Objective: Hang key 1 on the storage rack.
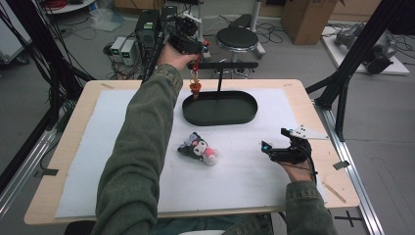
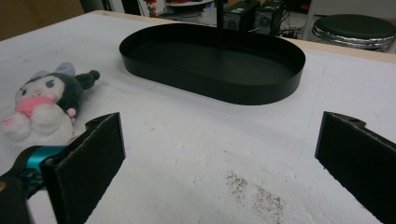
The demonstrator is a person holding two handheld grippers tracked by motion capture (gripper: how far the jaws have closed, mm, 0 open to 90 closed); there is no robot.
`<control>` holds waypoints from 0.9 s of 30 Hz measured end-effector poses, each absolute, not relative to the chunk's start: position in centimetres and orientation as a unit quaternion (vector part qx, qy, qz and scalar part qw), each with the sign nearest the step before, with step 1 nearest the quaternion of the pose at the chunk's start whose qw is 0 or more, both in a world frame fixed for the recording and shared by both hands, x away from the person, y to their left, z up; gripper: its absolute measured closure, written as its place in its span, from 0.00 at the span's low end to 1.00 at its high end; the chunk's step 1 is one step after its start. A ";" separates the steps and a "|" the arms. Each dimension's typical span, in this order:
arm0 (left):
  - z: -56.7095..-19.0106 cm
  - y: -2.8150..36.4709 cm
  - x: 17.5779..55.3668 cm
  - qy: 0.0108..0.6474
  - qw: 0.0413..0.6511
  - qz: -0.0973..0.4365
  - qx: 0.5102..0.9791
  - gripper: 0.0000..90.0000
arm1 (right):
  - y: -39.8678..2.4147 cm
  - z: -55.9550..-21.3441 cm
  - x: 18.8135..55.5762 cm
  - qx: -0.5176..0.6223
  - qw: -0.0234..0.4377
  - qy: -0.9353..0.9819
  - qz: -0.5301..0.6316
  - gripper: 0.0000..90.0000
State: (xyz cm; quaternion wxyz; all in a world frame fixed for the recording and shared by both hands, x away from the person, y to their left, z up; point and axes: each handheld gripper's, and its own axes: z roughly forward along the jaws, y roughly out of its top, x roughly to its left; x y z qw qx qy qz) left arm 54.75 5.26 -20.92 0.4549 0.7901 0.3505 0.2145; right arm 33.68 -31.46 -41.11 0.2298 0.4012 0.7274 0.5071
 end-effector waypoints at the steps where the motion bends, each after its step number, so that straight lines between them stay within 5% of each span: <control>1: -21.0 5.3 54.9 0.350 0.456 0.214 0.790 0.83 | -31.5 -41.1 33.7 0.403 0.228 0.727 0.507 0.01; 19: -22.1 6.9 57.3 0.402 0.485 0.237 0.739 0.81 | -31.5 -41.3 33.9 0.399 0.230 0.732 0.503 0.01; 21: -22.2 6.9 57.3 0.401 0.491 0.249 0.733 0.64 | -31.5 -41.3 33.9 0.400 0.228 0.733 0.502 0.01; 23: -22.3 6.7 57.4 0.405 0.478 0.244 0.740 0.29 | -31.5 -41.4 33.9 0.404 0.224 0.733 0.500 0.01; 27: -22.5 7.1 57.4 0.405 0.461 0.230 0.755 0.03 | -31.6 -41.3 33.8 0.405 0.226 0.731 0.501 0.01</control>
